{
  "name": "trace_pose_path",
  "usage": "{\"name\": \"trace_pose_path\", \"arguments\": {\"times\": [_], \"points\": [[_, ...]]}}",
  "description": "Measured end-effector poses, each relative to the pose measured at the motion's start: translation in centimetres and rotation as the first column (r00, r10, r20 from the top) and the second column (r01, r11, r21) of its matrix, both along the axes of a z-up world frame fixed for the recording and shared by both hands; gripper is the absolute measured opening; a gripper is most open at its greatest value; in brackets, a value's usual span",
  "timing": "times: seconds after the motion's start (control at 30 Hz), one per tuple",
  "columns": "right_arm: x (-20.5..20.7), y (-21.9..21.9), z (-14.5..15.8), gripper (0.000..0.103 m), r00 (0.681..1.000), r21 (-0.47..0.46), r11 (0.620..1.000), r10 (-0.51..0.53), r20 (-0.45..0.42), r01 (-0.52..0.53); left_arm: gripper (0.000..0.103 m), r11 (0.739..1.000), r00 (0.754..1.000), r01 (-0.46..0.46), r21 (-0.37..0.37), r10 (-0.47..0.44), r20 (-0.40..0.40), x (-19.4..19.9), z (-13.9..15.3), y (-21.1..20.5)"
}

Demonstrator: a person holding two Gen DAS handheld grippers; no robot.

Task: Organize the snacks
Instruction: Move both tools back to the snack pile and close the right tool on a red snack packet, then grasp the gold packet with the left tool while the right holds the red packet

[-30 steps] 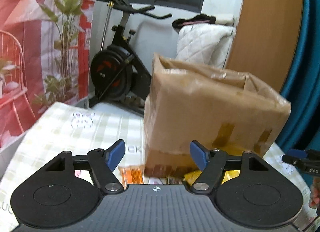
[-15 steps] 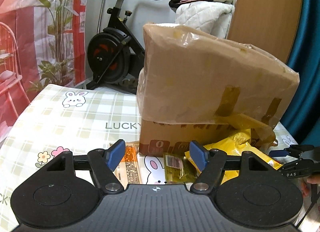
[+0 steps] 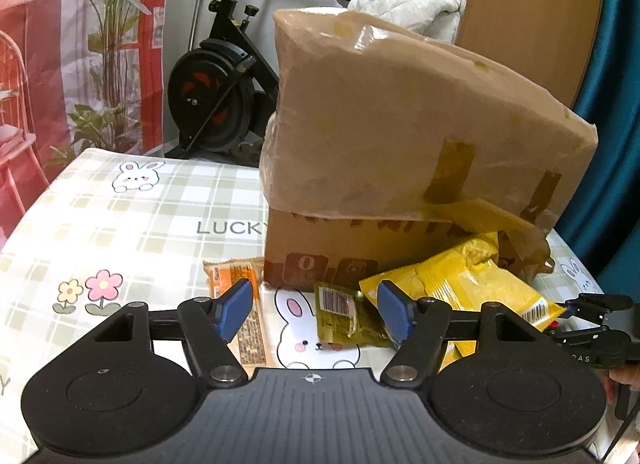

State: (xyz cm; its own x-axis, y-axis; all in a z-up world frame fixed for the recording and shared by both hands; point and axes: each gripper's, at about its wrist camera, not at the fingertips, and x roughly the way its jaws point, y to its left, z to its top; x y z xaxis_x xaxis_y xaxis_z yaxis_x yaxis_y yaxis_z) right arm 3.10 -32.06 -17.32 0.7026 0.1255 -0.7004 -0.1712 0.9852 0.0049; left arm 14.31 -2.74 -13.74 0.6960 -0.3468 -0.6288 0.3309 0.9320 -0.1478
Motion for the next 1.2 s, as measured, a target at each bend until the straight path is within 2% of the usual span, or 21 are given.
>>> {"name": "trace_pose_path", "arguments": {"times": [0.2, 0.3, 0.4, 0.77, 0.9, 1.0, 1.17, 1.2], "points": [[-2.5, 0.3, -0.1, 0.049, 0.996, 0.059, 0.995, -0.079, 0.046, 0.076, 0.066, 1.0, 0.999, 0.024, 0.009, -0.024, -0.023, -0.3, -0.8, -0.2], [-4.0, 0.2, 0.1, 0.048, 0.987, 0.112, 0.985, -0.14, 0.084, 0.13, 0.066, 0.999, 0.999, 0.032, 0.013, -0.032, -0.033, -0.4, -1.3, -0.3], [-4.8, 0.1, 0.2, 0.047, 0.977, 0.123, 0.978, -0.182, 0.111, 0.168, 0.064, 0.999, 0.998, 0.045, 0.022, -0.044, -0.046, -0.4, -2.0, -0.6], [-5.8, -0.7, 0.2, 0.047, 0.953, 0.16, 0.965, -0.237, 0.186, 0.209, 0.055, 1.0, 0.996, 0.009, 0.02, -0.008, -0.094, 0.9, -3.8, -1.3], [-5.9, -0.8, 0.3, 0.047, 0.953, 0.164, 0.966, -0.231, 0.196, 0.2, 0.051, 0.998, 0.996, 0.03, 0.061, -0.025, -0.08, 1.9, -4.2, -2.5], [-5.9, -0.8, 0.3, 0.047, 0.955, 0.166, 0.967, -0.225, 0.195, 0.194, 0.045, 0.997, 0.995, 0.01, 0.071, -0.004, -0.098, 2.9, -4.8, -3.1], [-6.0, -1.1, 0.3, 0.047, 0.956, 0.181, 0.966, -0.218, 0.197, 0.183, 0.048, 0.999, 0.992, 0.021, 0.048, -0.015, -0.123, 3.9, -5.7, -4.1], [-6.0, -1.1, 0.2, 0.047, 0.957, 0.183, 0.966, -0.217, 0.195, 0.182, 0.055, 0.999, 0.991, 0.032, 0.039, -0.027, -0.129, 4.0, -5.8, -4.4]]}}
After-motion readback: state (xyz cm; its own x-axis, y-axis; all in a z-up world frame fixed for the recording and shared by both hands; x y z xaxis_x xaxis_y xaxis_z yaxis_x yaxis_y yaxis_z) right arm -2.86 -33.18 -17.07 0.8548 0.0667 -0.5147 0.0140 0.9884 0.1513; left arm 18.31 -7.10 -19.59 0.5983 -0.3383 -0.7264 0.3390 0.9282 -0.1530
